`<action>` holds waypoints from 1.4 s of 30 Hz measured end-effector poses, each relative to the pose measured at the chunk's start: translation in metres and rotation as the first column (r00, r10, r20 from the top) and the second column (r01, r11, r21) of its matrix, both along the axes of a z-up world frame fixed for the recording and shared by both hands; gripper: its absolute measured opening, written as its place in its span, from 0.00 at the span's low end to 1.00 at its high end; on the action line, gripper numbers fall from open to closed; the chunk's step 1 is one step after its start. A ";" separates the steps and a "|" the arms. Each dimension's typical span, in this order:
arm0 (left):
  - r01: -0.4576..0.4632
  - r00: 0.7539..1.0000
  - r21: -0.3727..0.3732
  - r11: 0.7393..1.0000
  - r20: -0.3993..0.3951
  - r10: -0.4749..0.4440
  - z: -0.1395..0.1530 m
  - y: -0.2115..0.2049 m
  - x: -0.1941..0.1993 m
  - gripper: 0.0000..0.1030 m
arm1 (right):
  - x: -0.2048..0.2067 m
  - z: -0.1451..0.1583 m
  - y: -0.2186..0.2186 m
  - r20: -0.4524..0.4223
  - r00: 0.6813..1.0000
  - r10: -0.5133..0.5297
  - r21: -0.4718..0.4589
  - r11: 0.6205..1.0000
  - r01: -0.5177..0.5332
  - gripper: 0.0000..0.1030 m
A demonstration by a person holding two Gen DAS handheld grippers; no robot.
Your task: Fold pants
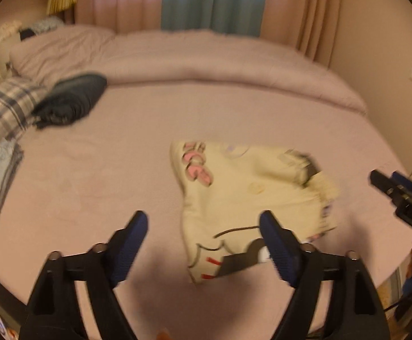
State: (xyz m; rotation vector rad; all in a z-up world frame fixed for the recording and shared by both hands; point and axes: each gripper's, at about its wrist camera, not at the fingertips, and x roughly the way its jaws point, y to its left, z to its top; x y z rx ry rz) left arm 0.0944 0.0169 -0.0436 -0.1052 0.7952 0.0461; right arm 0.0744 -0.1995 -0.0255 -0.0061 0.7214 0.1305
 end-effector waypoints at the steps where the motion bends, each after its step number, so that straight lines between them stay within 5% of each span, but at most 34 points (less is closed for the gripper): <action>1: -0.003 1.000 -0.002 1.000 0.023 0.003 0.004 -0.004 -0.006 0.84 | -0.005 0.004 0.003 0.007 1.000 0.003 0.014 1.000 -0.003 0.85; 7: -0.036 0.998 -0.074 0.997 0.046 0.040 0.003 -0.017 -0.022 0.84 | -0.039 0.016 0.031 0.070 0.997 -0.042 0.032 0.999 0.040 0.88; 27: -0.146 0.989 0.012 0.989 0.025 0.146 -0.007 -0.021 -0.039 0.84 | -0.055 -0.003 0.042 0.034 0.999 -0.018 0.059 0.998 0.016 0.88; 42: -0.133 0.991 0.005 0.991 0.018 0.133 -0.009 -0.020 -0.040 0.84 | -0.060 0.000 0.049 0.052 0.999 0.000 0.039 0.999 -0.002 0.88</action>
